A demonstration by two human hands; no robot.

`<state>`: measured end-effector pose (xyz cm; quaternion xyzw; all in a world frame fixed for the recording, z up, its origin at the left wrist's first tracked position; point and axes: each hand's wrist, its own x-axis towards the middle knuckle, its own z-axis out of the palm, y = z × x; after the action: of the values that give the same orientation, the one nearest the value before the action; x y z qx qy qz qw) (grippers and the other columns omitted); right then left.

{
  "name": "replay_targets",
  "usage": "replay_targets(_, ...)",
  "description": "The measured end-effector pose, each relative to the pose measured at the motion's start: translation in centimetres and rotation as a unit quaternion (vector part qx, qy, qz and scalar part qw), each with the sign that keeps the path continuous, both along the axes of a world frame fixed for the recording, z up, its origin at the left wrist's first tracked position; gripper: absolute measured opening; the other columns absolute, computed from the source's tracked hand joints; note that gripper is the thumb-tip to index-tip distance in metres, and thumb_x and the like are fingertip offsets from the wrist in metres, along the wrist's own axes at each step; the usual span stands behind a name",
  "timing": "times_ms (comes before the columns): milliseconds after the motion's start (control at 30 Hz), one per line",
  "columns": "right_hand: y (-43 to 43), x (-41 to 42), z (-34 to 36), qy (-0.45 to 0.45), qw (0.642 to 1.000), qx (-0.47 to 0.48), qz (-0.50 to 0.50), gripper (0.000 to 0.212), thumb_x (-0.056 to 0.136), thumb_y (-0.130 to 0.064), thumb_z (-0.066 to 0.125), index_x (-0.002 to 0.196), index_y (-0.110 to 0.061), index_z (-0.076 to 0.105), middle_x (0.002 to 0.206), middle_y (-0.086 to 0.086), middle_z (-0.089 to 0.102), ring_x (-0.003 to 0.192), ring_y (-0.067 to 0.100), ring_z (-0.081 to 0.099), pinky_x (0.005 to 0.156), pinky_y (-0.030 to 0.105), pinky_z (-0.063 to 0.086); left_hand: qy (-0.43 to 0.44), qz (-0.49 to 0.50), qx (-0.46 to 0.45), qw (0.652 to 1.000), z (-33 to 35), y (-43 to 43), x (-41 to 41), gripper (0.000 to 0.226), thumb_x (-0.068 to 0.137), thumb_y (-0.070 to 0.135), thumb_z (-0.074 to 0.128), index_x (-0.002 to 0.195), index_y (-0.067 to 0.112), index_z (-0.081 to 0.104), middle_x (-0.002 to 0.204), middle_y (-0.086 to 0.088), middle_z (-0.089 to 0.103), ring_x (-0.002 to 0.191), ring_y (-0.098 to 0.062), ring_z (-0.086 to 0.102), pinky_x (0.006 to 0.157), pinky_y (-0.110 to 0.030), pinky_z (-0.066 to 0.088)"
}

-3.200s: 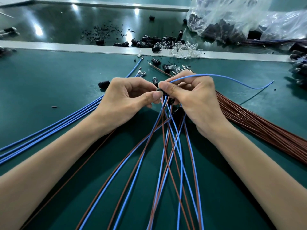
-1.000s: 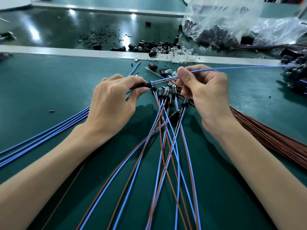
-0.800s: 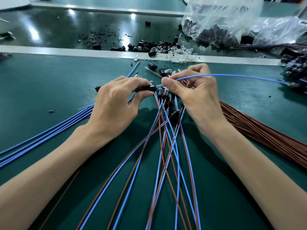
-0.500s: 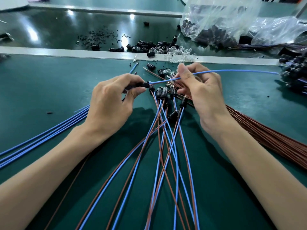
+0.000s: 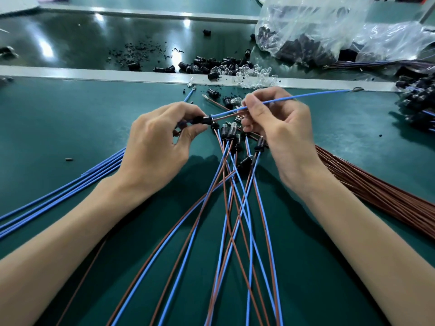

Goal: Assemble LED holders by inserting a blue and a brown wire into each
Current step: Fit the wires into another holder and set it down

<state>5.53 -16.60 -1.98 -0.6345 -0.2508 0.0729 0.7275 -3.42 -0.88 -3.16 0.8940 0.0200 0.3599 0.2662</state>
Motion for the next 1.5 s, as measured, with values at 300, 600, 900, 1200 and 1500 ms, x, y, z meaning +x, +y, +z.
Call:
replay_targets(300,0.3,-0.7,-0.5,-0.031,0.997,-0.06,0.027,0.005,0.082,-0.017,0.073,0.078,-0.021,0.071,0.066,-0.005,0.065,0.06,0.007,0.058,0.059,0.02,0.049,0.001,-0.034,0.021,0.999,-0.4,-0.2,0.0,0.018,0.086,0.017,0.064,0.099,0.005,0.068,0.091,0.006,0.064,0.077,-0.01,0.058,0.075,-0.019,0.045)
replay_targets(600,0.2,-0.6,0.0,-0.002,1.0,0.001,0.012,0.009,0.087,-0.007,0.066,0.078,-0.01,0.066,0.072,0.001,0.065,0.062,0.008,0.06,0.064,0.021,0.052,-0.006,-0.038,0.02,0.999,-0.3,-0.3,0.0,0.016,0.088,0.016,0.062,0.099,0.004,0.066,0.088,0.001,0.065,0.074,-0.013,0.057,0.071,-0.018,0.045)
replay_targets(900,0.6,-1.4,-0.3,0.031,0.999,0.032,0.014,0.002,0.089,-0.015,0.061,0.09,-0.016,0.06,0.07,-0.005,0.063,0.058,0.011,0.063,0.059,0.024,0.053,0.018,-0.067,0.063,0.996,-0.7,0.4,-0.2,0.018,0.093,0.016,0.056,0.104,0.003,0.063,0.091,-0.006,0.061,0.063,-0.015,0.048,0.058,-0.033,0.048)
replay_targets(1200,0.9,-1.4,-1.1,-0.126,0.988,-0.089,-0.024,0.008,0.087,-0.006,0.065,0.092,-0.004,0.071,0.089,0.004,0.063,0.083,0.014,0.063,0.077,0.024,0.051,0.025,-0.07,0.075,0.994,-0.7,0.3,-0.3,0.021,0.093,0.017,0.055,0.106,0.003,0.064,0.092,-0.005,0.062,0.071,-0.004,0.044,0.059,-0.03,0.048)
replay_targets(1500,0.4,-0.6,-0.8,-0.089,0.995,-0.038,-0.012,0.015,0.09,0.001,0.06,0.095,-0.011,0.066,0.082,-0.001,0.065,0.069,0.008,0.066,0.07,0.018,0.052,0.028,-0.058,0.053,0.997,-0.7,0.5,-0.2,0.017,0.092,0.014,0.059,0.104,0.004,0.066,0.09,-0.002,0.06,0.071,-0.002,0.041,0.059,-0.029,0.047)
